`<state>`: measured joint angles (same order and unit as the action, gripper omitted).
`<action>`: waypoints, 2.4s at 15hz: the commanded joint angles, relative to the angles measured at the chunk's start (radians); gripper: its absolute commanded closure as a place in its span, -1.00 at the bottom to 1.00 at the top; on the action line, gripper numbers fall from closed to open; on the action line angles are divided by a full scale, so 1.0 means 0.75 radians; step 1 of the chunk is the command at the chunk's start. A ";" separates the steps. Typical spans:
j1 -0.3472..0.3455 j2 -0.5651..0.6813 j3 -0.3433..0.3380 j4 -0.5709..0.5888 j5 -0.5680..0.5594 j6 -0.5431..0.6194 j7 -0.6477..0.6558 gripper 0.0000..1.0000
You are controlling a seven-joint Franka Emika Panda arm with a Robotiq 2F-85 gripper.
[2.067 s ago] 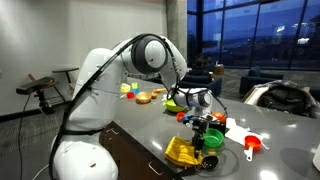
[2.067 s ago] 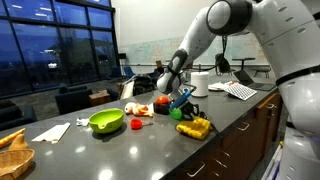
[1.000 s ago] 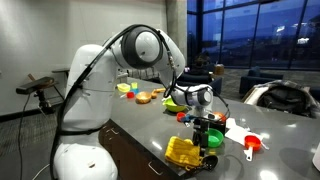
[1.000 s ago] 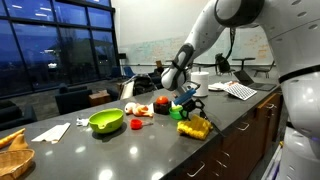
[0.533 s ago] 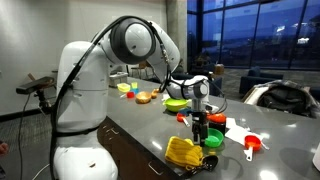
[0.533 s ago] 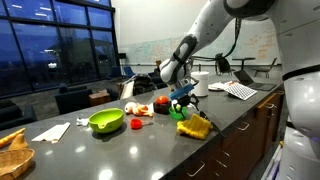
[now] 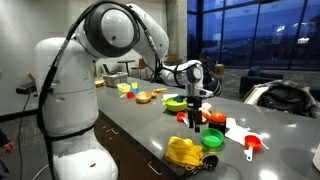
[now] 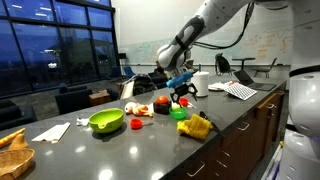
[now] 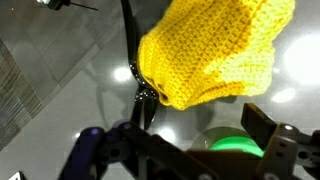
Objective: Use the yellow object to wipe the table
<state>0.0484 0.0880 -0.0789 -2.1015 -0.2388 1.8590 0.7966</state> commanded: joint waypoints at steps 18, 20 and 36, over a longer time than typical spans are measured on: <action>-0.119 -0.610 0.125 -0.650 0.007 0.262 -0.444 -1.00; -0.125 -0.611 0.121 -0.671 0.002 0.283 -0.483 -1.00; -0.096 -0.556 -0.050 -0.712 0.183 0.508 -1.278 -1.00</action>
<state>-0.0197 -0.3524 -0.0867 -2.6288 -0.1368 2.2109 -0.0309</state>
